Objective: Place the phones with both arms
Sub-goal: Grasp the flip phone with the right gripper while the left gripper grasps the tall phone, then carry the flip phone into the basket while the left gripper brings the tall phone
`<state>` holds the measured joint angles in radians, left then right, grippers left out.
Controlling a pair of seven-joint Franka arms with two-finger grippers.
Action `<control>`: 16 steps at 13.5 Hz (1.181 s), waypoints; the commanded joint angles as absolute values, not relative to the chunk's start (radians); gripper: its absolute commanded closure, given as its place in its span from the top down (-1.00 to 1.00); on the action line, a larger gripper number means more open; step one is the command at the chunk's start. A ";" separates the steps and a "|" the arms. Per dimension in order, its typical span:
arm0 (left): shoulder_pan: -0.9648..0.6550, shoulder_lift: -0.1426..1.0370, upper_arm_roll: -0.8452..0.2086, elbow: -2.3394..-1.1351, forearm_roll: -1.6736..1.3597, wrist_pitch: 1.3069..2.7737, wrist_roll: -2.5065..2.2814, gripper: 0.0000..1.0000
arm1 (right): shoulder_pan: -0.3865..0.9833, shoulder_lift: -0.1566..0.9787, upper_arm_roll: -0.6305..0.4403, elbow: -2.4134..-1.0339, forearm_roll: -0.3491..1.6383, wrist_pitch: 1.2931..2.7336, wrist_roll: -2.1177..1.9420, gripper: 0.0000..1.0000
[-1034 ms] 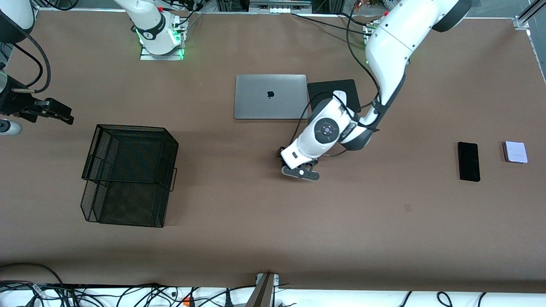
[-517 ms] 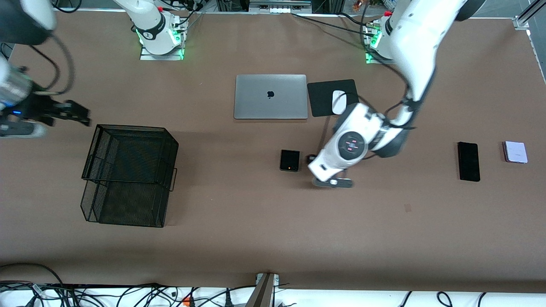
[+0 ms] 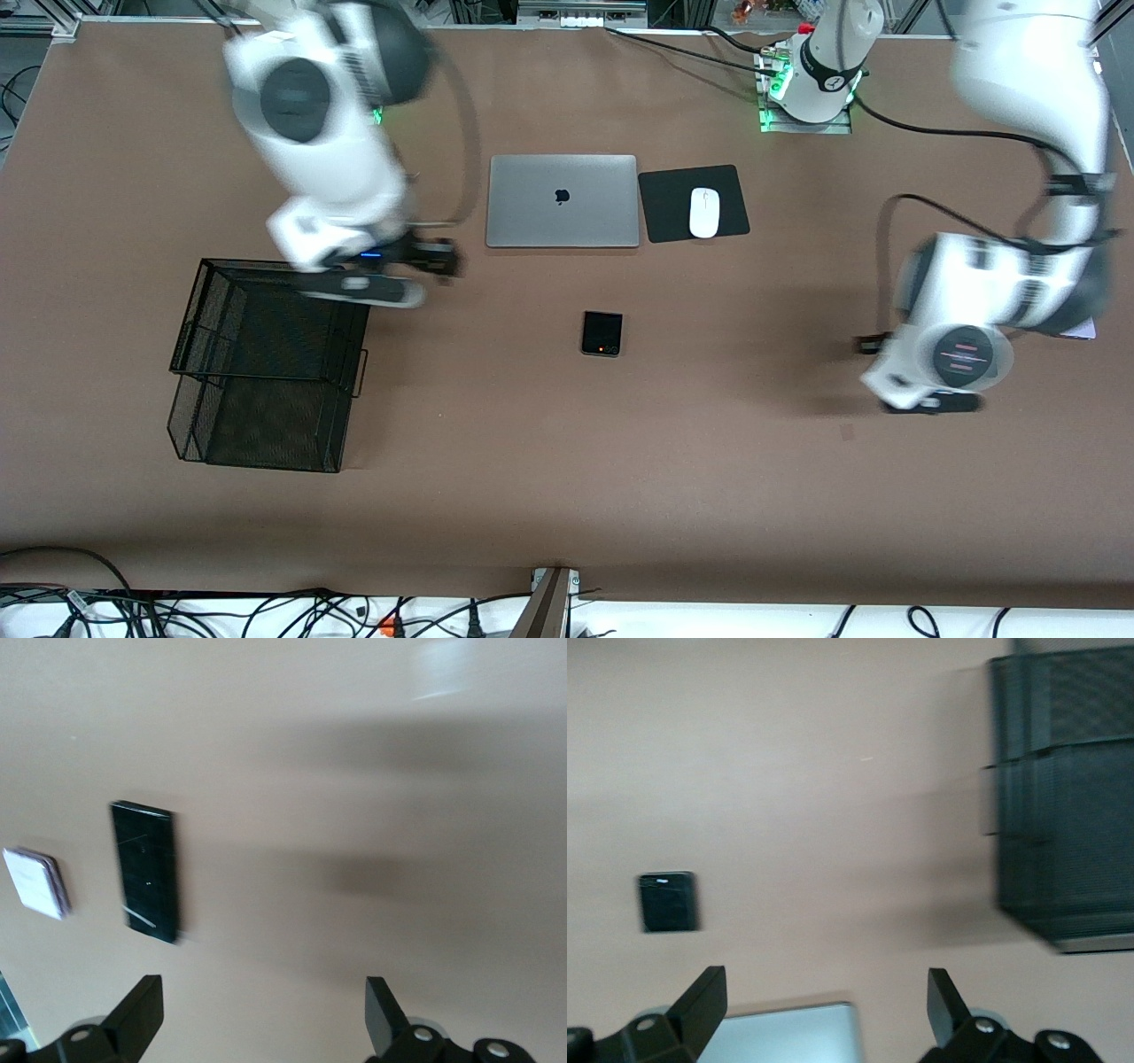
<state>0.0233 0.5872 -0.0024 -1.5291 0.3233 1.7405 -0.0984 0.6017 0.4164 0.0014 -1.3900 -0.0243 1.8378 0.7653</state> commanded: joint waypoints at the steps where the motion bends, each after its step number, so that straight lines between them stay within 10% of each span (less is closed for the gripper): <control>1: 0.170 0.607 -0.021 -1.581 0.342 1.889 0.148 1.00 | 0.736 0.589 -0.015 -1.246 -0.028 1.912 0.918 1.00; 7: 0.482 0.594 -0.127 -1.873 0.307 2.388 0.419 1.00 | 0.821 0.831 -0.018 -1.238 -0.034 2.152 0.956 1.00; 16: 0.604 0.650 -0.202 -1.879 0.235 2.393 0.448 1.00 | 0.879 1.006 -0.038 -1.177 -0.084 2.376 1.003 1.00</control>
